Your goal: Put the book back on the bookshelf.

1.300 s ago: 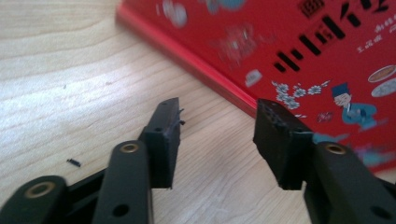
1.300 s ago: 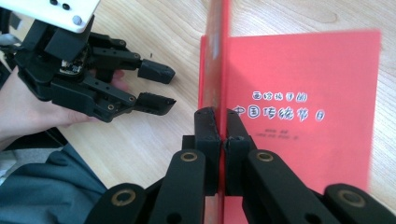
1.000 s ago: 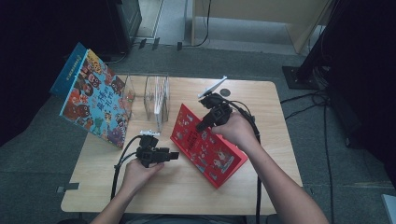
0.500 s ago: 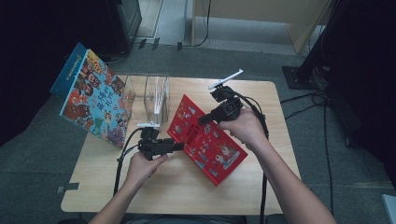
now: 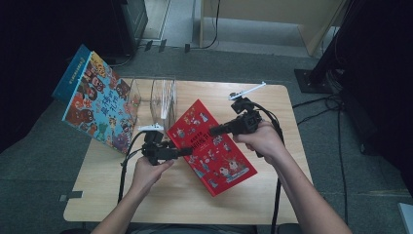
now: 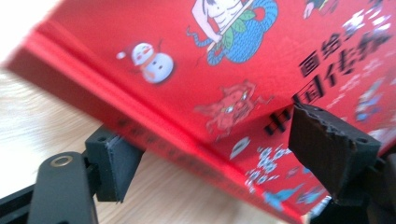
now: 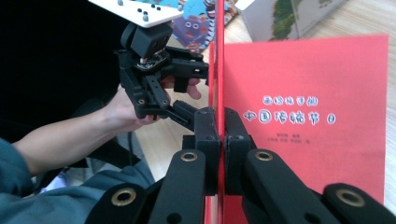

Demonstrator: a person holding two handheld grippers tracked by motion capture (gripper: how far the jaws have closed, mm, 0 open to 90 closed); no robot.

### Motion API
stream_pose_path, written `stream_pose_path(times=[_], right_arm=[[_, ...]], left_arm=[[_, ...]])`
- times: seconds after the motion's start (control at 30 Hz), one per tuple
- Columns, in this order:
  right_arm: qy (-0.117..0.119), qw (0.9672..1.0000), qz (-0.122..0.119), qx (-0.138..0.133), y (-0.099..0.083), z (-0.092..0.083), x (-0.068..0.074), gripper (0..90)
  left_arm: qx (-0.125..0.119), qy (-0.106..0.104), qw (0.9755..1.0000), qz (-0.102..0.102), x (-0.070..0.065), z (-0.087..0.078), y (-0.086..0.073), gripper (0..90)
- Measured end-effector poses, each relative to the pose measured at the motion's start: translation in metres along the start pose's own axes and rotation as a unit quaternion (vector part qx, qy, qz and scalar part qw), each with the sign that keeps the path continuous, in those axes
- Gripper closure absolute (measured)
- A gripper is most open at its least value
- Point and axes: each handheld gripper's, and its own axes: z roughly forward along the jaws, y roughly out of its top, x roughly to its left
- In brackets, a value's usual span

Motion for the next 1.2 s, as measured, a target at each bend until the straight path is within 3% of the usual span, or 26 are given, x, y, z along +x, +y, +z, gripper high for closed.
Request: stream_pose_path(times=[0.13, 0.23, 0.27, 0.33, 0.4, 0.43, 0.47, 0.63, 0.73, 0.87, 1.03, 1.2], right_arm=[[0.020, 0.9995, -0.022, -0.005, -0.008, 0.003, -0.005, 89.0], [0.039, 0.9989, -0.027, -0.008, -0.013, 0.006, -0.011, 89.0], [0.052, 0.9981, -0.030, -0.017, -0.016, 0.008, -0.016, 88.9], [0.056, 0.9976, -0.036, -0.020, -0.018, 0.009, -0.017, 88.7], [0.062, 0.9963, -0.053, -0.027, -0.022, 0.011, -0.021, 87.2], [0.039, 0.9949, -0.089, -0.029, -0.025, 0.014, -0.023, 82.7], [0.030, 0.9942, -0.100, -0.026, -0.026, 0.015, -0.024, 80.9], [0.003, 0.9928, -0.117, -0.026, -0.028, 0.021, -0.029, 72.6], [-0.003, 0.9915, -0.126, -0.034, -0.029, 0.022, -0.033, 69.6], [-0.013, 0.9895, -0.138, -0.041, -0.030, 0.022, -0.035, 63.4], [-0.006, 0.9892, -0.137, -0.053, -0.032, 0.021, -0.037, 62.0], [-0.016, 0.9876, -0.145, -0.058, -0.033, 0.022, -0.036, 59.4]], left_arm=[[-0.005, 0.012, 0.9996, 0.025, -0.003, -0.007, 0.003, 20.4], [-0.012, -0.004, 0.9996, 0.023, -0.002, -0.013, 0.004, 24.9], [-0.019, -0.013, 0.9996, 0.016, -0.001, -0.017, 0.005, 30.3], [-0.033, -0.024, 0.9991, 0.014, 0.001, -0.023, 0.006, 33.5], [-0.044, -0.031, 0.9981, 0.029, 0.001, -0.030, 0.007, 41.4], [-0.043, -0.027, 0.9975, 0.050, -0.001, -0.035, 0.010, 48.4], [-0.043, -0.027, 0.9975, 0.050, -0.001, -0.035, 0.010, 50.8], [-0.031, -0.027, 0.9950, 0.091, -0.007, -0.042, 0.017, 62.4], [-0.025, -0.033, 0.9941, 0.100, -0.008, -0.043, 0.018, 68.2], [-0.017, -0.030, 0.9891, 0.143, -0.017, -0.045, 0.021, 74.4], [-0.008, -0.029, 0.9841, 0.175, -0.025, -0.048, 0.028, 76.3], [0.004, -0.014, 0.9783, 0.206, -0.030, -0.051, 0.033, 77.1]])
